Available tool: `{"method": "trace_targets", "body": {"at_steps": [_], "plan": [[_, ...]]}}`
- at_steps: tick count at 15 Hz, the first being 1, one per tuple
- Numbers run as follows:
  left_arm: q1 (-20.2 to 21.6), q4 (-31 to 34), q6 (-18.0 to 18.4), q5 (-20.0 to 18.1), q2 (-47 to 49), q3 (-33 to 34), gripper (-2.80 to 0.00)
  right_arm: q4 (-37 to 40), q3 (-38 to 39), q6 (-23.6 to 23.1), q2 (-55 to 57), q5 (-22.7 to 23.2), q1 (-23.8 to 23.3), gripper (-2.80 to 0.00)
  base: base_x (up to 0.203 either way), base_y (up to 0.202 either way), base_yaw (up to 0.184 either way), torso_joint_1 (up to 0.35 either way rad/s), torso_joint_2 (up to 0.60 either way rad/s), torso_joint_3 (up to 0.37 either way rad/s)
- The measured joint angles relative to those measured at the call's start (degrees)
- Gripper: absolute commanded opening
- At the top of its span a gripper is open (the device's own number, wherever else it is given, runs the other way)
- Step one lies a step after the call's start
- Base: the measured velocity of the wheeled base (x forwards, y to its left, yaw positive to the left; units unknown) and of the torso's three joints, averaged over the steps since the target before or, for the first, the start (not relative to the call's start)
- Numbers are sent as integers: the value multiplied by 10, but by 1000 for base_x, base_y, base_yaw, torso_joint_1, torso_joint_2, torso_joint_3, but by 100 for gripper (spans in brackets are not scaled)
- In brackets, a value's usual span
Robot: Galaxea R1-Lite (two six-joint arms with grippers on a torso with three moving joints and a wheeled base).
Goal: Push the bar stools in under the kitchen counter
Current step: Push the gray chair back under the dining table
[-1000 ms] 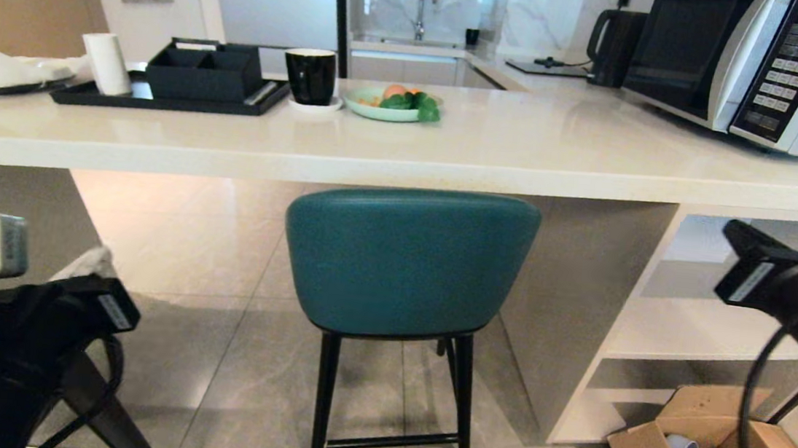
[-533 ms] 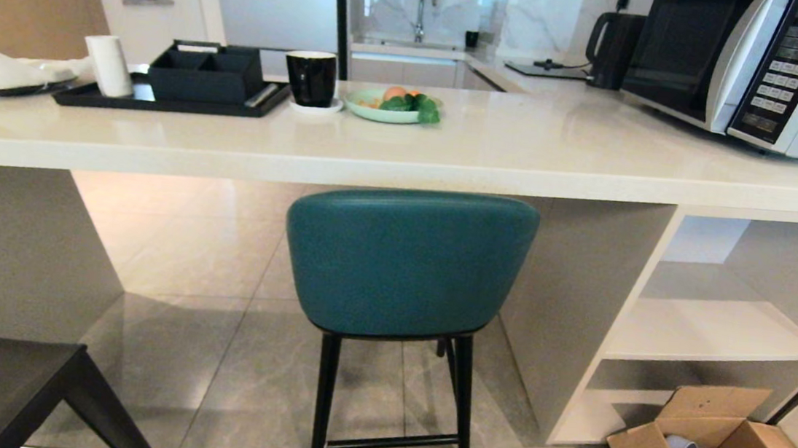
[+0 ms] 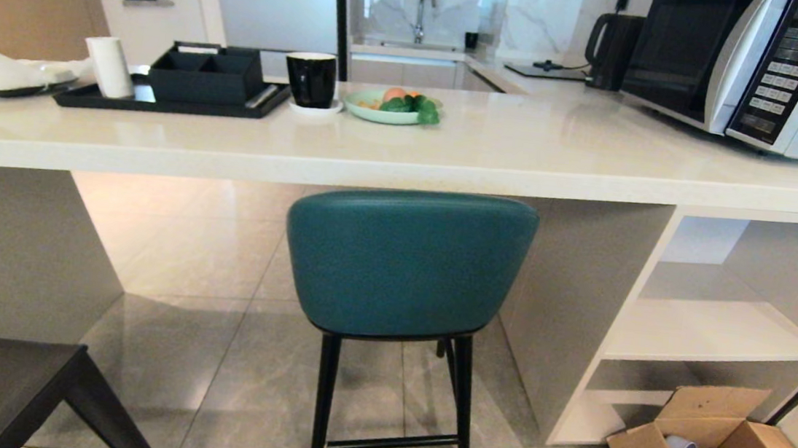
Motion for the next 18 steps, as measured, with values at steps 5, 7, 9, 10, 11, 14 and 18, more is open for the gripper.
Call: {"method": "trace_targets", "body": {"at_steps": [5,7,9,10,11,14,18], "plan": [[-2,309,-32,-171,-172,6,-280,9,91,-4,-54,56,-1,-280,0,0,0,0,0,0],[-3,401,-38,-200,-190,17,-280,5,138,-6,-58,93,-1,-280,0,0,0,0,0,0],[-3,476,-51,-201,-198,20,-280,-30,205,-6,-59,106,-1,-280,0,0,0,0,0,0],[-3,483,-51,-201,-200,21,-280,-57,230,-6,-60,118,-1,-280,0,0,0,0,0,0],[-3,484,-52,-202,-201,21,-280,-65,242,-6,-60,129,-1,-280,0,0,0,0,0,0],[-2,485,-54,-199,-202,22,-280,-51,253,-4,-60,139,-1,-280,0,0,0,0,0,0],[-2,485,-56,-198,-202,22,-280,-50,255,5,-60,138,-1,-280,-68,0,0,4,2,1]]}}
